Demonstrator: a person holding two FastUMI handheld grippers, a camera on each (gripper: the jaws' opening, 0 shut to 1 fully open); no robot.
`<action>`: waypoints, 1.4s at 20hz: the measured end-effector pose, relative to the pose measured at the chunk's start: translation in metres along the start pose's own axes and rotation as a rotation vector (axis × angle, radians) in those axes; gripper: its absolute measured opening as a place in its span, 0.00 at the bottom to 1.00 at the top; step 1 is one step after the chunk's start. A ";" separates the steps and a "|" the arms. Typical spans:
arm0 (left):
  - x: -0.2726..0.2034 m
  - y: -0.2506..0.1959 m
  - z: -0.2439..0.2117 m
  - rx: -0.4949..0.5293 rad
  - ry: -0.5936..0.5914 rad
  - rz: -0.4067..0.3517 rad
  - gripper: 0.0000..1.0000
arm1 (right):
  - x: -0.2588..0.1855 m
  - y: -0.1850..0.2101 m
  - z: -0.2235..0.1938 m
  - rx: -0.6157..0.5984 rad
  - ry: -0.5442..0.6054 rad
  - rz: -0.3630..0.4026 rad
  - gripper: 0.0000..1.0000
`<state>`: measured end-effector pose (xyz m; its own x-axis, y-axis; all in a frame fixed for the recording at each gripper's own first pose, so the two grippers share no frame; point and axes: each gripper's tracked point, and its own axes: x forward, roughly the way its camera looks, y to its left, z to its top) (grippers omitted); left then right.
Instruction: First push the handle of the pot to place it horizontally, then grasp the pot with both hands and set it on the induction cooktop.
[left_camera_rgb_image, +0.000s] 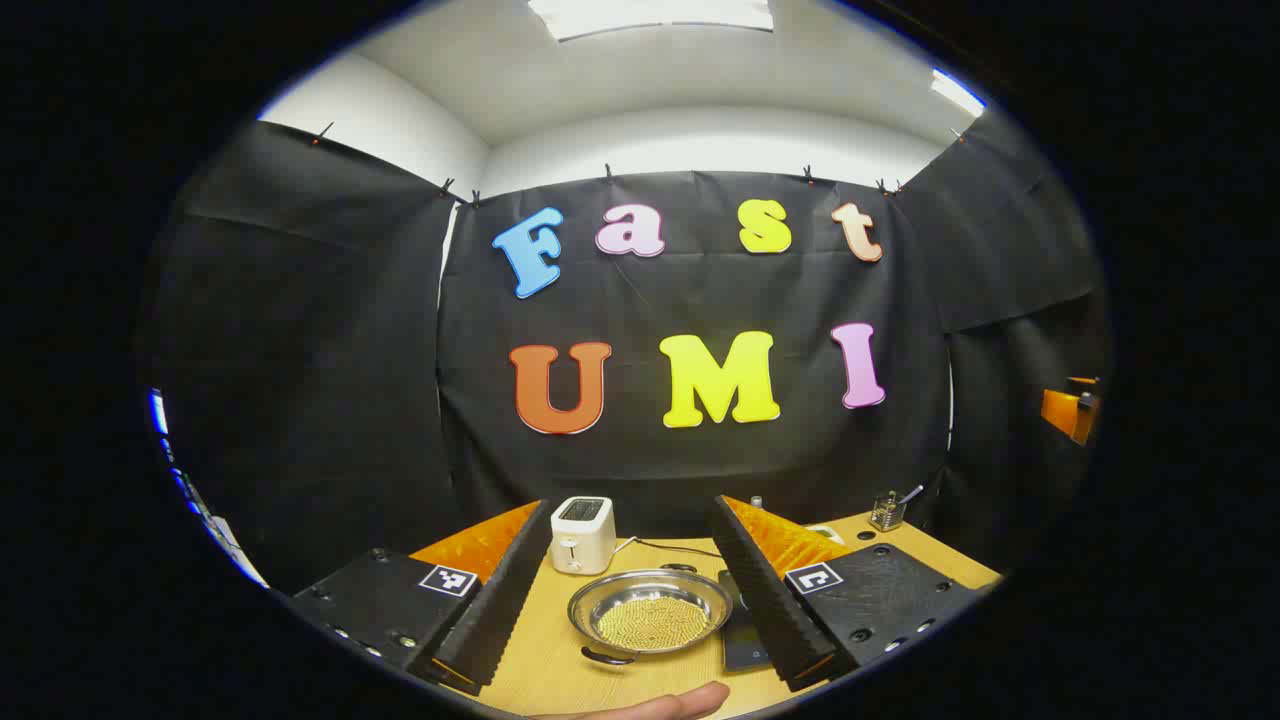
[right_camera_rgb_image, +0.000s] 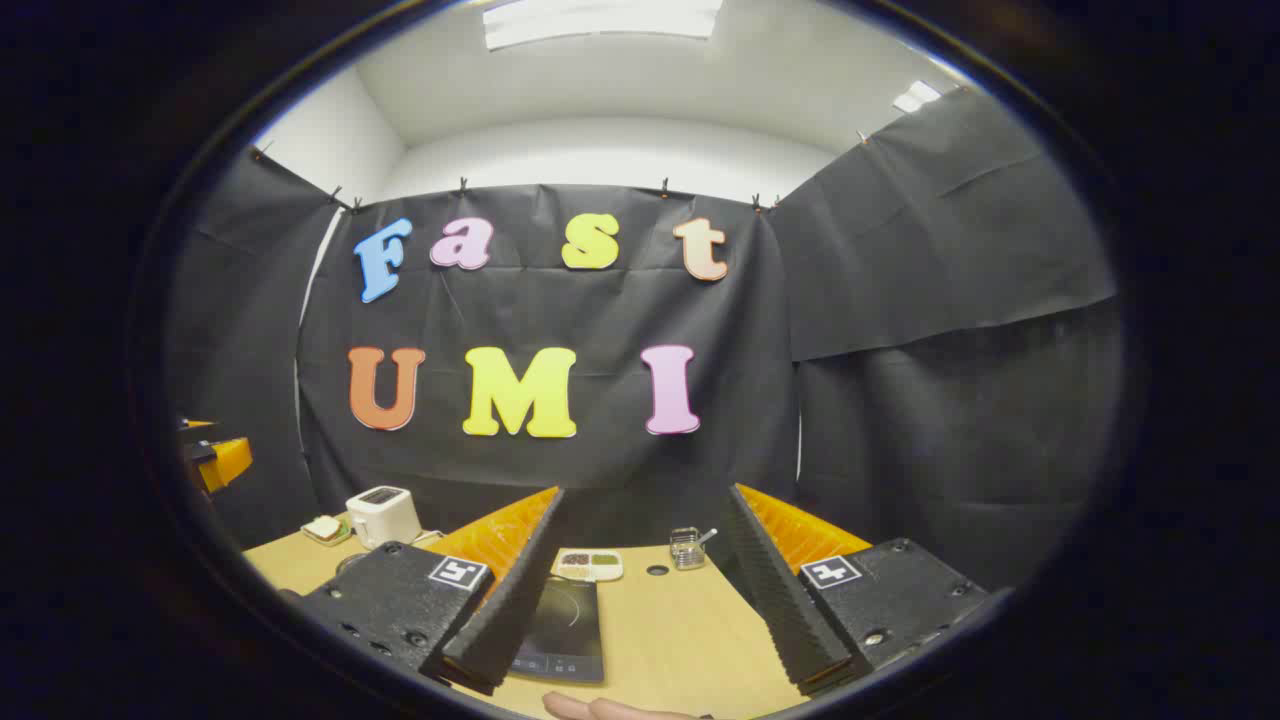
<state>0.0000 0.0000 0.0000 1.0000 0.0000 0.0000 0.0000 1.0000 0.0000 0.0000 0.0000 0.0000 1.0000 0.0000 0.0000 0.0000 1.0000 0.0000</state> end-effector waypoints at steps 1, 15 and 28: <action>-0.001 0.001 0.001 -0.006 -0.006 -0.003 0.96 | 0.000 0.001 0.000 0.001 0.000 0.002 0.99; 0.000 -0.004 -0.009 -0.023 0.017 -0.038 0.96 | 0.004 0.004 -0.005 -0.016 -0.009 0.021 0.98; 0.030 -0.011 -0.055 -0.030 0.113 -0.044 0.68 | 0.009 0.005 -0.021 -0.021 0.022 0.026 0.99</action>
<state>0.0299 -0.0107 -0.0555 0.9927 -0.0455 -0.1120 0.0422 0.9986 -0.0321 0.0089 0.0053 -0.0212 0.9994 0.0257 -0.0220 -0.0261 0.9994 -0.0205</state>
